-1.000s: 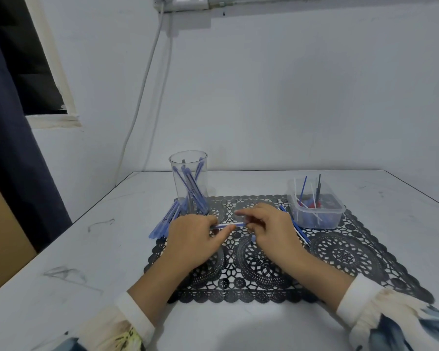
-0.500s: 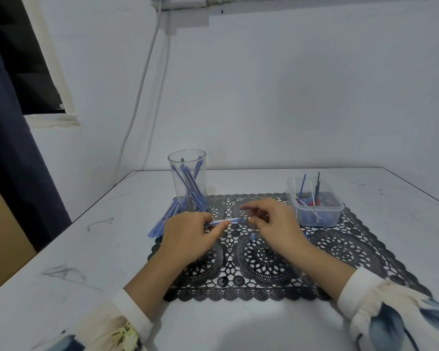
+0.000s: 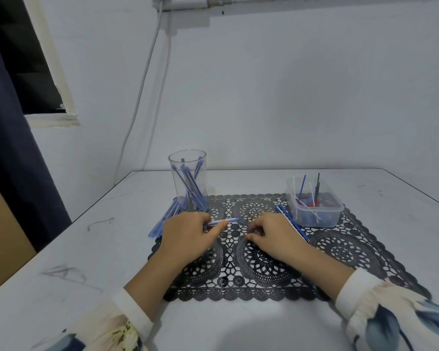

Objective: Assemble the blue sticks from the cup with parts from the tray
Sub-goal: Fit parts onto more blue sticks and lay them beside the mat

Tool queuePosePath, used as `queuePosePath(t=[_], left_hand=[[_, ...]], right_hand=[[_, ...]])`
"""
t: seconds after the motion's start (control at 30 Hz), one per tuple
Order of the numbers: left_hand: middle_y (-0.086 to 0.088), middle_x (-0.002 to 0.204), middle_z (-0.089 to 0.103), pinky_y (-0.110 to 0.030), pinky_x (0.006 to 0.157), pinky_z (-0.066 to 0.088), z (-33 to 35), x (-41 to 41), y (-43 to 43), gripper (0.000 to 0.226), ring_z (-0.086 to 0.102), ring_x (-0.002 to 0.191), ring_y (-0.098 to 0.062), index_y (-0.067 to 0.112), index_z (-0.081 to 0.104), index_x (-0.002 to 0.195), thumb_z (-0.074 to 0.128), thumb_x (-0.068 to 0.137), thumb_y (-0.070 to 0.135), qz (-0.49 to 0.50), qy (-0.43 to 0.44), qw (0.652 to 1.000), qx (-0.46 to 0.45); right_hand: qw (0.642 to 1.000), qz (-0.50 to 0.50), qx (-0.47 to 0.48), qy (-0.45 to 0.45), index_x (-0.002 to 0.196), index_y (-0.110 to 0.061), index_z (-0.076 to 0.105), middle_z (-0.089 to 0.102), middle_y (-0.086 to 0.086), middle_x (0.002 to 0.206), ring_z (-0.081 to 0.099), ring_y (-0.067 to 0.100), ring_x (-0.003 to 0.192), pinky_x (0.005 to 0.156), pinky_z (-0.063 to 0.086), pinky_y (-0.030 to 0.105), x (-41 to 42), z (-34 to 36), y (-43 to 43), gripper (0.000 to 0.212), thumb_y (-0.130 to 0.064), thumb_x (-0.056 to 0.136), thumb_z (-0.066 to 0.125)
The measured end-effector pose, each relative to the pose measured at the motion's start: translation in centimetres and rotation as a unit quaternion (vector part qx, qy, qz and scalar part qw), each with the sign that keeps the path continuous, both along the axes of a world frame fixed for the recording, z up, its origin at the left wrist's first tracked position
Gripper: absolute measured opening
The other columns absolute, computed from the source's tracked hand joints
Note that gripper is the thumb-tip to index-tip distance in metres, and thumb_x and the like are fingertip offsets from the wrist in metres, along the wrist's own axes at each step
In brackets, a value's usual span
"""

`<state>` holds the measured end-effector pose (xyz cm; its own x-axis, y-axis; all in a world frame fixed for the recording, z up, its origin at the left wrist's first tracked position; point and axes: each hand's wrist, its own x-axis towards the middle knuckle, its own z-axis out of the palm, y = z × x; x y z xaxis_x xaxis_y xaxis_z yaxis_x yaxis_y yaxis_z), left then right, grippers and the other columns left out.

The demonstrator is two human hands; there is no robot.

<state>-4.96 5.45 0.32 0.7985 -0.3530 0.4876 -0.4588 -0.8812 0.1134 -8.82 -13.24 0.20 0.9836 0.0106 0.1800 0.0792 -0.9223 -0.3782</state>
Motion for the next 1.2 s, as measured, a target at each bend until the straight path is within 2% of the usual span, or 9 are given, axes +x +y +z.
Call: queuePosePath(t=[0.07,0.17,0.37,0.47,0.57,0.7,0.93,1.07,1.2], left_hand=[[0.004,0.054,0.049,-0.021,0.046,0.026,-0.02,0.01,-0.01,0.051,0.043,0.051,-0.006,0.023,0.054,0.064,0.036,0.086,0.066,0.0,0.0,1.0,-0.002],[0.004,0.052,0.046,-0.021,0.046,0.025,-0.07,0.04,0.03,0.052,0.041,0.049,-0.006,0.023,0.052,0.062,0.036,0.086,0.066,0.0,-0.003,1.0,-0.001],[0.005,0.052,0.046,-0.021,0.046,0.023,0.06,-0.03,0.11,0.051,0.042,0.05,-0.006,0.023,0.048,0.06,0.035,0.086,0.066,0.001,0.0,1.0,-0.003],[0.005,0.053,0.048,-0.021,0.047,0.024,0.14,-0.05,0.03,0.051,0.043,0.051,-0.005,0.024,0.051,0.062,0.035,0.086,0.066,0.002,0.004,1.0,-0.006],[0.006,0.053,0.047,-0.021,0.047,0.022,0.25,-0.16,0.0,0.049,0.041,0.05,-0.004,0.025,0.051,0.063,0.036,0.086,0.066,0.005,0.009,1.0,-0.001],[0.005,0.052,0.046,-0.022,0.047,0.023,0.17,-0.27,-0.07,0.05,0.041,0.05,-0.005,0.025,0.045,0.058,0.036,0.085,0.066,-0.004,0.011,1.0,-0.015],[0.004,0.053,0.048,-0.024,0.048,0.025,-0.05,-0.21,-0.07,0.05,0.045,0.053,-0.006,0.023,0.05,0.061,0.037,0.085,0.065,-0.022,0.011,0.999,-0.027],[0.004,0.054,0.049,-0.023,0.047,0.024,0.03,-0.32,-0.12,0.05,0.044,0.053,-0.005,0.024,0.049,0.061,0.036,0.086,0.065,-0.025,0.012,0.999,-0.025],[0.004,0.054,0.049,-0.023,0.048,0.026,0.02,-0.35,-0.26,0.051,0.045,0.053,-0.005,0.023,0.051,0.062,0.035,0.085,0.066,-0.027,0.016,0.999,-0.023]], right_hand=[[1.0,-0.002,0.018,0.001,0.099,-0.017,0.073,0.069,-0.002,0.09,0.051,0.006,0.074,0.069,0.034,0.015,0.02,0.11,0.01,0.017,-0.026,0.087,0.063],[0.998,-0.01,0.059,-0.007,0.096,-0.017,0.074,0.071,-0.001,0.093,0.053,0.004,0.075,0.07,0.035,0.013,0.01,0.14,0.13,0.014,-0.02,0.086,0.065],[0.986,-0.021,0.161,-0.037,0.093,-0.016,0.074,0.07,-0.001,0.086,0.06,0.007,0.077,0.076,0.044,0.016,-0.21,0.32,0.31,0.012,-0.018,0.083,0.068],[0.98,-0.029,0.191,-0.057,0.092,-0.017,0.074,0.07,-0.002,0.08,0.062,0.009,0.074,0.07,0.045,0.017,-0.23,0.3,0.3,0.011,-0.021,0.083,0.069],[0.958,-0.039,0.274,-0.067,0.087,-0.019,0.074,0.069,-0.004,0.072,0.061,0.009,0.067,0.061,0.044,0.015,-0.2,0.33,0.35,0.007,-0.019,0.082,0.07],[0.929,-0.033,0.362,-0.067,0.081,-0.022,0.073,0.069,0.0,0.068,0.058,0.01,0.06,0.062,0.047,0.022,-0.25,0.34,0.5,0.008,-0.014,0.08,0.071],[0.908,-0.025,0.414,-0.057,0.078,-0.022,0.072,0.07,0.009,0.071,0.059,0.014,0.061,0.065,0.051,0.026,-0.3,0.3,0.61,0.013,-0.009,0.08,0.07],[0.887,-0.017,0.458,-0.055,0.079,-0.016,0.072,0.07,0.013,0.072,0.059,0.016,0.062,0.061,0.051,0.019,-0.34,0.18,0.59,0.013,-0.004,0.08,0.069],[0.87,-0.008,0.491,-0.045,0.081,-0.013,0.072,0.07,0.013,0.075,0.062,0.018,0.066,0.061,0.052,0.018,-0.43,0.19,0.67,0.013,-0.001,0.081,0.067]])
